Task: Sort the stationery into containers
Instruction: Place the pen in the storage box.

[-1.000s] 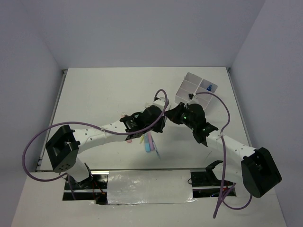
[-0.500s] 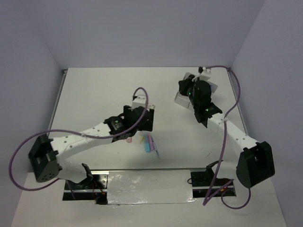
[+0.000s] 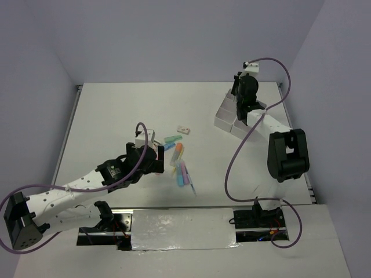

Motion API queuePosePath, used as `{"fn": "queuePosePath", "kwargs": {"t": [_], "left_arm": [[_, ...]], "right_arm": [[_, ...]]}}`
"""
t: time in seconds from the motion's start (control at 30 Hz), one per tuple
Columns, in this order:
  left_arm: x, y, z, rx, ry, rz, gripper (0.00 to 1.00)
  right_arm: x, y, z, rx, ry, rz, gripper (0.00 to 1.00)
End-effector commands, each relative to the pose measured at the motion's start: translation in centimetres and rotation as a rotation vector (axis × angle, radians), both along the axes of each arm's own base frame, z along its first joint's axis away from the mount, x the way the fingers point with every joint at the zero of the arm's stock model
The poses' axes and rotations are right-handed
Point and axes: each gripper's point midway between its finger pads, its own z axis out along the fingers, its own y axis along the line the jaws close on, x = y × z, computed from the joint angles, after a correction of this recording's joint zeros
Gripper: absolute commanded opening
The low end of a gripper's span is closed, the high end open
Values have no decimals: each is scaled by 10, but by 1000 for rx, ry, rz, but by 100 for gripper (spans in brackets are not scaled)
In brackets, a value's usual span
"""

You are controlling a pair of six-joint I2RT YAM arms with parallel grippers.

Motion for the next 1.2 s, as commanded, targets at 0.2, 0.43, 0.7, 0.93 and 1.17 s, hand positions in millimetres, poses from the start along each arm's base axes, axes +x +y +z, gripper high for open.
{"fn": "queuePosePath", "kwargs": {"t": [0.2, 0.43, 0.7, 0.93, 1.17], "left_arm": [[13, 3, 17, -46, -83, 47, 99], [14, 1, 10, -42, -65, 48, 99], [8, -4, 4, -76, -42, 27, 99], [6, -7, -5, -90, -25, 20, 99], [7, -16, -19, -102, 12, 23, 99]], "right_arm": [[51, -16, 13, -52, -69, 24, 0], [58, -14, 4, -68, -56, 30, 5], [33, -24, -16, -86, -24, 0, 44], [2, -16, 23, 25, -101, 36, 50], [-60, 7, 90, 211, -141, 107, 80]]}}
